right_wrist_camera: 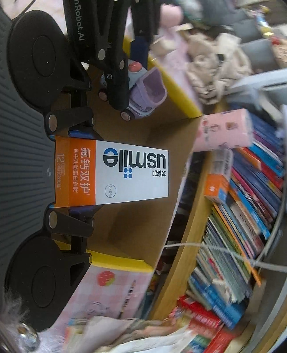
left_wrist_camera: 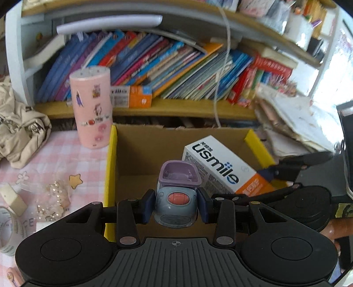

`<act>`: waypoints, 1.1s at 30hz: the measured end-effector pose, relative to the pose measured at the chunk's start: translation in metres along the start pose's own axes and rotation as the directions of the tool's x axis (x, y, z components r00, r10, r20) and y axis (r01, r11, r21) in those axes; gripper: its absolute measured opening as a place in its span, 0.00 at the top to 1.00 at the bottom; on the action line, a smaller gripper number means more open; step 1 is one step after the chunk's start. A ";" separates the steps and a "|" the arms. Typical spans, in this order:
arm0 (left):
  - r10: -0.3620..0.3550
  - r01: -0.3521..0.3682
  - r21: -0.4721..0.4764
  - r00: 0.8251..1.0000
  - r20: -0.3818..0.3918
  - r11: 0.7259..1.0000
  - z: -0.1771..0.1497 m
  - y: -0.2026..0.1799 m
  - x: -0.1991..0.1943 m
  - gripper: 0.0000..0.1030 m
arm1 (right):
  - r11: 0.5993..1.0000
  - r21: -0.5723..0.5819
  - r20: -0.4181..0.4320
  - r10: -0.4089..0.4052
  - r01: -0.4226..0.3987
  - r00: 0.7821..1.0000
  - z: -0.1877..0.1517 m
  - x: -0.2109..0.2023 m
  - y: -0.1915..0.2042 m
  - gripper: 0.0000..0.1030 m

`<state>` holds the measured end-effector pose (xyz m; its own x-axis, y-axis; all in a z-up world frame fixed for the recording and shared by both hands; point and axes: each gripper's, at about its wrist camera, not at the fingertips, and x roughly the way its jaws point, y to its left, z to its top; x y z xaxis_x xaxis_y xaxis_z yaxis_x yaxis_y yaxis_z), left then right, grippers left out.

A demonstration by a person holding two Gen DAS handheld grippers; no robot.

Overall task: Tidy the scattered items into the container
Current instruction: 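Lower both held items into the yellow box and open both grippers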

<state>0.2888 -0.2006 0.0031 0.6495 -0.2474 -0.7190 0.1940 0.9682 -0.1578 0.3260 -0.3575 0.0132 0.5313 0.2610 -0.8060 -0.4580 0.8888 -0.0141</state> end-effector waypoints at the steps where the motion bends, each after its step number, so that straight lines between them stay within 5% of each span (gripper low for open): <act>1: 0.004 -0.004 -0.001 1.000 -0.013 1.000 0.001 0.001 0.006 0.62 | 1.000 -0.030 -0.015 -0.008 0.007 1.000 0.003 0.006 -0.001 0.51; 11: 0.088 -0.083 0.099 0.995 -0.047 0.992 0.011 -0.010 0.036 0.63 | 0.948 -0.317 -0.151 -0.010 -0.038 0.988 0.018 0.048 0.019 0.51; 26: 0.108 -0.100 0.143 0.993 -0.044 0.985 0.010 -0.014 0.048 0.62 | 0.949 -0.314 -0.175 -0.023 -0.034 0.984 0.018 0.064 0.019 0.51; 33: 0.107 -0.106 0.110 0.994 -0.002 0.988 0.012 -0.011 0.032 0.57 | 0.954 -0.298 -0.123 -0.011 -0.026 0.992 0.025 0.050 0.018 0.36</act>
<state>0.3164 -0.2198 -0.0102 0.6653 -0.1426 -0.7329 0.2038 0.9790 -0.0056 0.3619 -0.3192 -0.0129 0.4450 0.2030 -0.8722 -0.6633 0.7291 -0.1687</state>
